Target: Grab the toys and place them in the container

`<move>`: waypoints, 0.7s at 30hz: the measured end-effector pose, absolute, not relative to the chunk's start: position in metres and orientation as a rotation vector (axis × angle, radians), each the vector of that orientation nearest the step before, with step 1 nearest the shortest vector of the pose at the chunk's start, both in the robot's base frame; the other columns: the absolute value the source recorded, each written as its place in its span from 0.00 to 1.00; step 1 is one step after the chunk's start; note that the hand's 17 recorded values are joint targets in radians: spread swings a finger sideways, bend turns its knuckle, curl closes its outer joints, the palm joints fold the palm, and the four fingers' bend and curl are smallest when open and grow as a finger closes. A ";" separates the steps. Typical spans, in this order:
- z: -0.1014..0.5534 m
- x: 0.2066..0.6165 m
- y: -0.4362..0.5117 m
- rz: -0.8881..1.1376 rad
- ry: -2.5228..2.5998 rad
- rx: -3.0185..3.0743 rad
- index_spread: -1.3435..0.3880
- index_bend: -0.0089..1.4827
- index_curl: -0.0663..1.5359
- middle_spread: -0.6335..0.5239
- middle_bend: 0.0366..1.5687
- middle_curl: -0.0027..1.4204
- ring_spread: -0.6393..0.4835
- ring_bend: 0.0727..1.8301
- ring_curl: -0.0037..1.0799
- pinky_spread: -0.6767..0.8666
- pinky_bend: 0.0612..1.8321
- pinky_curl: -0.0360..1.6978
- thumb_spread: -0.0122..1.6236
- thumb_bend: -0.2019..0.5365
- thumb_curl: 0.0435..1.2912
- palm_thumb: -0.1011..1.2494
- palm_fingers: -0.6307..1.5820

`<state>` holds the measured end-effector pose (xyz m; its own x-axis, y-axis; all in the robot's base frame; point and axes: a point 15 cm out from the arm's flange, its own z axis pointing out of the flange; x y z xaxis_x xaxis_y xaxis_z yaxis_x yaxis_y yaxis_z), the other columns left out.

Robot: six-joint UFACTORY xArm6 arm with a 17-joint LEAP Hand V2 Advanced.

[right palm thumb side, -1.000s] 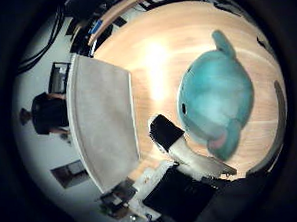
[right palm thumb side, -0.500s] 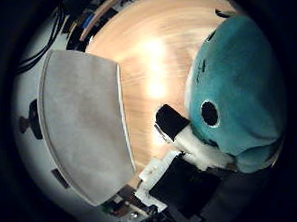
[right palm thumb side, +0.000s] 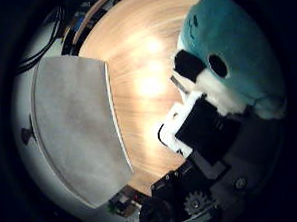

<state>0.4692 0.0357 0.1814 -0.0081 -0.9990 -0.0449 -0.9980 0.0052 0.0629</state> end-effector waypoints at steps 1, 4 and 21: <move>0.184 0.470 0.033 -0.118 -2.226 2.198 0.52 0.26 0.24 0.21 0.42 0.42 0.25 0.65 0.38 0.13 0.72 0.13 0.64 0.53 0.29 0.88 0.82; 0.201 0.478 0.024 -0.082 -2.265 2.199 0.50 0.29 0.27 0.19 0.44 0.43 0.25 0.65 0.39 0.12 0.70 0.14 0.61 0.47 0.29 0.89 0.83; 0.296 0.474 0.010 0.012 -2.383 2.294 0.48 0.29 0.36 0.18 0.47 0.46 0.26 0.65 0.42 0.09 0.66 0.20 0.56 0.29 0.29 0.94 0.82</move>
